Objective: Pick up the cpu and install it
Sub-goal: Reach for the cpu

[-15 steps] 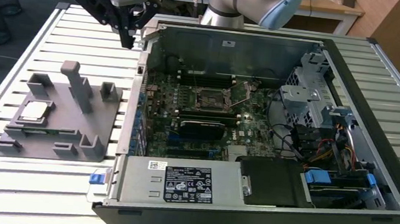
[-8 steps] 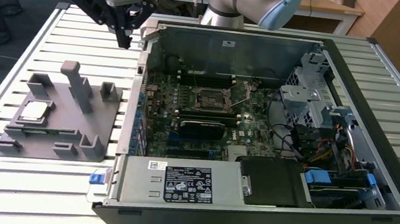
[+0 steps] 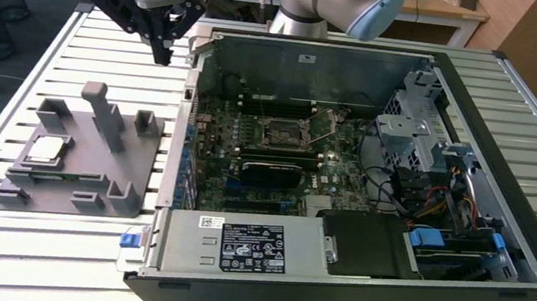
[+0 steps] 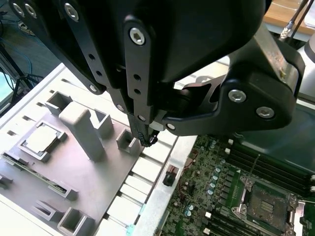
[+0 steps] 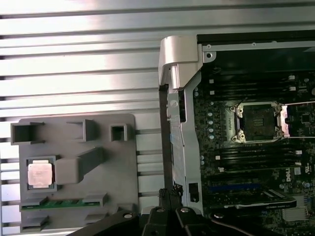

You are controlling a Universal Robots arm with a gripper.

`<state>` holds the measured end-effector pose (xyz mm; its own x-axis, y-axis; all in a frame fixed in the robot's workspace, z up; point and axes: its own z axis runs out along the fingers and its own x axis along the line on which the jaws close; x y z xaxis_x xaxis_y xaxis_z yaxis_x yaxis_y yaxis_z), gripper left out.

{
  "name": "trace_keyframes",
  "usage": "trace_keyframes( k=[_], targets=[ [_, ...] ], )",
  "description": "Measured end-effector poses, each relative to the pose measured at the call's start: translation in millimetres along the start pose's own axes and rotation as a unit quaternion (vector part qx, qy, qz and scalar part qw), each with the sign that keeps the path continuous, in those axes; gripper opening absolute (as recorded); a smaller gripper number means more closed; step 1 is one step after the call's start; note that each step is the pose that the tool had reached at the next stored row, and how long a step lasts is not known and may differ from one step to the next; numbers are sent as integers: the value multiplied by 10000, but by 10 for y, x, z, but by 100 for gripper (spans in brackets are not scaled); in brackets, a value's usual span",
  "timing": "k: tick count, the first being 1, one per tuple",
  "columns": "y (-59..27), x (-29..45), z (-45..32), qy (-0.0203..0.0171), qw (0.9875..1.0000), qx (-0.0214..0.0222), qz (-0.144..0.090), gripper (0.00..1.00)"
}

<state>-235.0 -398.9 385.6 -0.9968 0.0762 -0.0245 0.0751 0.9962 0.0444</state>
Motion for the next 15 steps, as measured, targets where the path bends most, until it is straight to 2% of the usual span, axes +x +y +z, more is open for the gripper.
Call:
trace_keyframes(
  k=[15],
  targets=[
    [-9,107,11,0,10000,0,0,12]
  ],
)
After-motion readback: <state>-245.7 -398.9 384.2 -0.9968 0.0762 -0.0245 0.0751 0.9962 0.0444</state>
